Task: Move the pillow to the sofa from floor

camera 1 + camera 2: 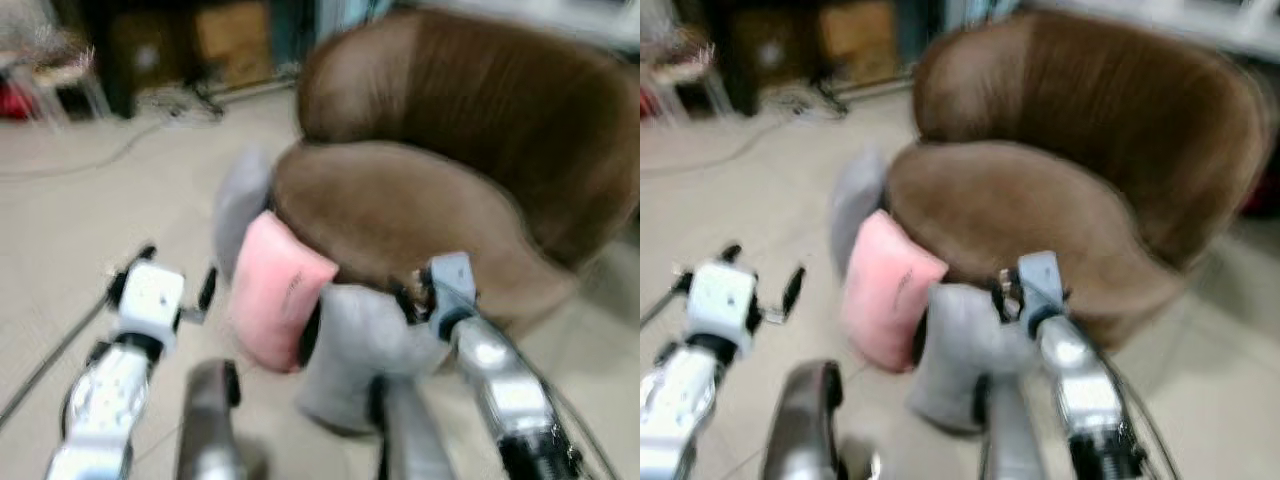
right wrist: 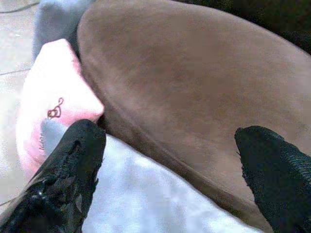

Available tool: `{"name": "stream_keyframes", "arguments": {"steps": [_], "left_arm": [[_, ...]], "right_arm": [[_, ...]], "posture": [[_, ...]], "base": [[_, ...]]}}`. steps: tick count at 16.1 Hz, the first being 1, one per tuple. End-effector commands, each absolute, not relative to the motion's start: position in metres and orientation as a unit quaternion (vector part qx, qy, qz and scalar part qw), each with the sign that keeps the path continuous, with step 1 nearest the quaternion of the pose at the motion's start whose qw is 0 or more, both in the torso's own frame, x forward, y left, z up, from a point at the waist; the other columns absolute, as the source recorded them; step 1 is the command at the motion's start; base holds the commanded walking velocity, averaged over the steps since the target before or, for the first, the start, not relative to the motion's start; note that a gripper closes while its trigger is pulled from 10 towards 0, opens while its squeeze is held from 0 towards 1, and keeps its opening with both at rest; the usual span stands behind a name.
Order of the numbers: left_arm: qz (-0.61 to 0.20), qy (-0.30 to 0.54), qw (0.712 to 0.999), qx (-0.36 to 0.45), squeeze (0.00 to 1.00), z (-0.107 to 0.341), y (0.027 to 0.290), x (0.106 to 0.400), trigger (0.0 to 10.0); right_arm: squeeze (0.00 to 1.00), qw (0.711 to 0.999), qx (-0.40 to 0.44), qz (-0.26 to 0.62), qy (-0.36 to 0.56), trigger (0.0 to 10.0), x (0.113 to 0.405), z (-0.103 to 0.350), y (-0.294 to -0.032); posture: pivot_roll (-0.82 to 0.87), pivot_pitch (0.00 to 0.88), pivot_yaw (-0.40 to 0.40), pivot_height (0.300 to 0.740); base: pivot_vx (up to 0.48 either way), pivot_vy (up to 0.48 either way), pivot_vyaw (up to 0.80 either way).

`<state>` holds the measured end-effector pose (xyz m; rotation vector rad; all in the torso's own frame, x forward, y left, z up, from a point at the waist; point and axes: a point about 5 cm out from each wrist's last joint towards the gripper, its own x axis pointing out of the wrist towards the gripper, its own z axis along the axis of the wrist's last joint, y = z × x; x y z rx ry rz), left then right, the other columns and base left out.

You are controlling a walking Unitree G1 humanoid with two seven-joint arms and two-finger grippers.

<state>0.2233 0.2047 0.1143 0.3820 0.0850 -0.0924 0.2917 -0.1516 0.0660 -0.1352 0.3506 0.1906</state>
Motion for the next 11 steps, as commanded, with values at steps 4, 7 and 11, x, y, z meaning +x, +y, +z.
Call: {"name": "stream_keyframes", "arguments": {"steps": [4, 7, 11], "left_arm": [[-0.066, 0.042, 0.977, 0.200, 0.00, 0.120, 0.202, 0.219, 10.0], [-0.066, 0.049, 0.977, 0.194, 0.00, 0.122, 0.202, 0.208, 10.0], [-0.079, 0.057, 0.979, 0.177, 0.00, 0.132, 0.205, 0.201, 10.0]], "right_arm": [[0.00, 0.970, -0.079, 0.128, 0.189, 10.0, 0.301, 0.061, -0.140], [1.00, 0.971, -0.043, 0.143, 0.186, 10.0, 0.314, 0.066, -0.132], [1.00, 0.974, 0.003, 0.043, 0.224, 10.0, 0.340, 0.062, -0.144]], "posture": [[-0.03, 0.000, -0.050, 0.431], [-0.01, 0.000, -0.073, 0.431], [0.02, 0.000, -0.052, 0.431]], "base": [[0.000, 0.000, 0.00], [0.000, 0.000, 0.00], [0.000, 0.000, 0.00]]}}
